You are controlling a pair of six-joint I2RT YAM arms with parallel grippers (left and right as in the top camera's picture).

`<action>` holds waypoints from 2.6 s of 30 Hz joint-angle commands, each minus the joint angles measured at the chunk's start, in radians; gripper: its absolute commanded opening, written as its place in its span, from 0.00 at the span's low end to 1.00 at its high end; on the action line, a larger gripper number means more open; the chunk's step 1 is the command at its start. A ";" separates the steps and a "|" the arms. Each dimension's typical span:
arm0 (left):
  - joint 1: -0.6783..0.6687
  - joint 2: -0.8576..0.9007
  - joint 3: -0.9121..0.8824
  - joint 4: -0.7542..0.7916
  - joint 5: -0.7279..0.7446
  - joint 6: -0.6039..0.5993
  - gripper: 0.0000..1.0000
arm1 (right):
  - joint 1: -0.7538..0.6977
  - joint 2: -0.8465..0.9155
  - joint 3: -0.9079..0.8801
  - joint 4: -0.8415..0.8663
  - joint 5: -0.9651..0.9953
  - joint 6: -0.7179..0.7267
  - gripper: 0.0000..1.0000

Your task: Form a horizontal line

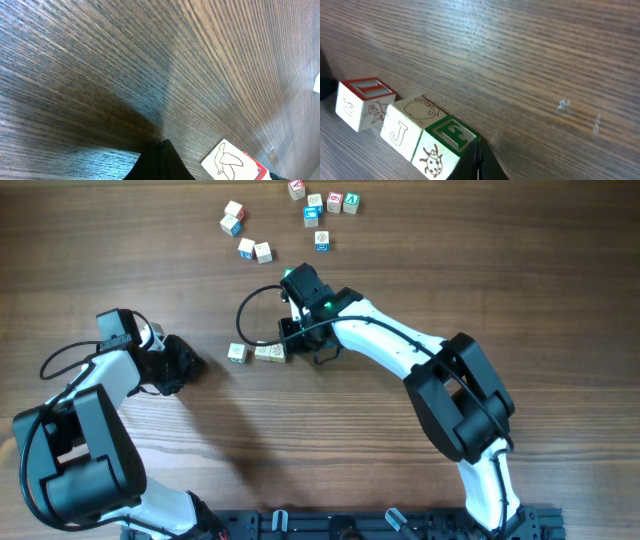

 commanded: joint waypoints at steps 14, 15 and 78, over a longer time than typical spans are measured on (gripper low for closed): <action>-0.001 0.018 -0.018 0.000 -0.102 0.020 0.04 | 0.007 -0.002 -0.002 -0.031 -0.063 0.002 0.04; -0.001 0.018 -0.018 0.000 -0.102 0.020 0.04 | 0.008 -0.002 -0.002 -0.029 -0.074 0.003 0.04; -0.001 0.018 -0.018 0.006 -0.102 0.020 0.04 | 0.018 -0.018 -0.047 0.046 0.029 0.028 0.04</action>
